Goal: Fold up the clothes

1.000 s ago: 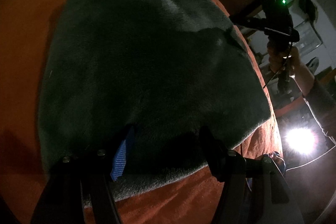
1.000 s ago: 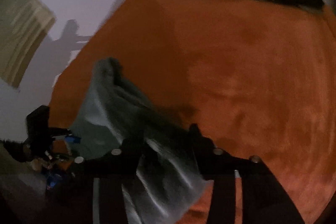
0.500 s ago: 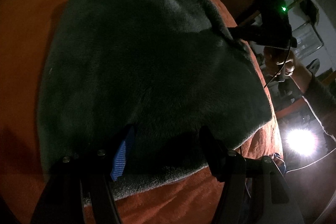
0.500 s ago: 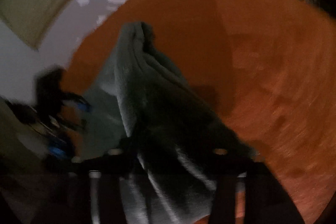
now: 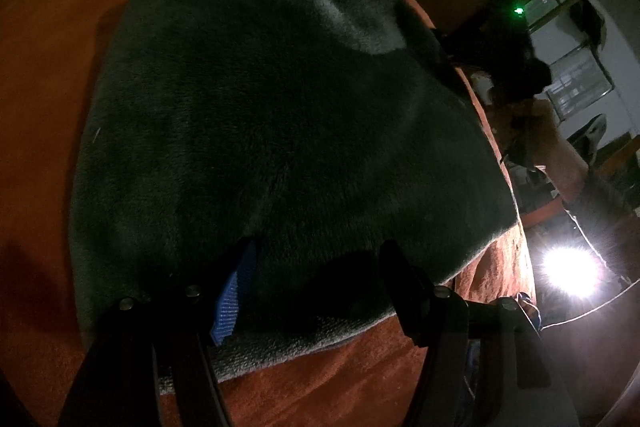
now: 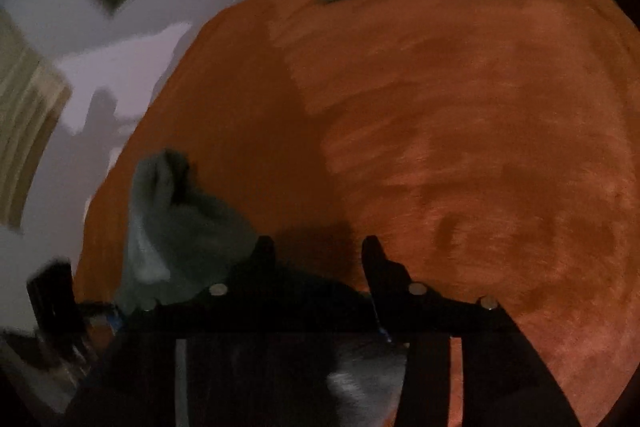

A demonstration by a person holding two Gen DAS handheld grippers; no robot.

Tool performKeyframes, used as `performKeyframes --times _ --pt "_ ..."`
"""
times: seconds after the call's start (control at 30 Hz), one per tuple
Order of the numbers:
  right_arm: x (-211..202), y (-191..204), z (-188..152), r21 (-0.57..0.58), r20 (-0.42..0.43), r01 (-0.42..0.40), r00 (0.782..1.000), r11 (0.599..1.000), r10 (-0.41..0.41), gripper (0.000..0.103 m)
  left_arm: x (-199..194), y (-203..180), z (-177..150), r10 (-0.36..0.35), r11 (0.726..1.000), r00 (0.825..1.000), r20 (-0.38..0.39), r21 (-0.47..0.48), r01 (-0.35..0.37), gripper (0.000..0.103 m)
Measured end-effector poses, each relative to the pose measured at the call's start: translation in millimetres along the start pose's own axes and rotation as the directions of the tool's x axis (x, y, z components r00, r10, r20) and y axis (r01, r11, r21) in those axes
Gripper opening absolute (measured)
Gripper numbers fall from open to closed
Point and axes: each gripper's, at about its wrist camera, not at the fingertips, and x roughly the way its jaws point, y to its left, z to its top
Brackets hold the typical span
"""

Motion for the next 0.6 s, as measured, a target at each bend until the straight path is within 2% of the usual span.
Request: performKeyframes --times 0.07,0.13,0.2,0.23,0.33,0.37,0.4,0.43,0.5,0.53,0.6 --pt "-15.6 -3.2 2.9 0.032 0.024 -0.009 1.000 0.999 0.008 0.044 1.5 -1.9 0.0 0.004 1.000 1.000 -0.002 0.002 -0.004 0.065" --pt "-26.5 12.6 1.4 0.009 0.042 -0.057 0.997 0.998 0.057 0.044 0.9 -5.0 1.2 0.011 1.000 1.000 -0.005 -0.003 -0.011 0.065" --pt "-30.1 38.7 -5.7 -0.066 0.035 -0.107 0.993 0.992 0.110 0.044 -6.9 -12.8 8.0 0.026 1.000 1.000 -0.001 0.002 -0.026 0.065" --pt "-26.4 50.4 -10.8 -0.106 0.004 -0.124 0.992 0.987 0.125 0.044 -13.5 -18.6 13.8 0.036 0.999 0.999 0.007 0.014 -0.036 0.065" --pt "-0.8 56.6 -17.6 -0.169 -0.075 0.024 0.996 0.985 -0.037 0.042 -41.7 -28.2 41.3 0.027 0.996 0.997 0.074 0.078 -0.033 0.065" --pt "7.8 58.3 -19.8 -0.192 -0.099 0.074 0.991 0.979 -0.094 0.031 -42.5 -33.8 53.1 0.025 0.995 0.996 0.081 0.096 -0.033 0.065" --pt "9.3 46.6 -16.5 -0.141 -0.087 0.089 0.991 0.986 -0.102 0.027 -42.7 -39.6 65.0 0.023 0.993 0.996 0.087 0.114 -0.033 0.066" --pt "10.0 33.5 -12.6 -0.082 -0.071 0.099 0.992 0.992 -0.105 0.025 -43.9 -30.6 80.0 0.060 0.990 0.995 0.077 0.122 -0.069 0.067" --pt "10.9 15.1 -4.9 -0.022 -0.026 0.165 0.986 0.986 -0.166 0.025 -46.4 -10.4 110.5 0.140 0.980 0.989 0.054 0.138 -0.146 0.067" --pt "11.3 6.2 -1.1 0.009 -0.005 0.198 0.980 0.980 -0.198 0.025 -45.0 0.0 122.8 0.147 0.978 0.988 0.056 0.142 -0.153 0.067" --pt "12.2 -8.3 3.2 0.062 -0.017 0.217 0.976 0.974 -0.216 0.025 -39.4 20.9 146.5 0.180 0.974 0.982 0.056 0.133 -0.186 0.067"
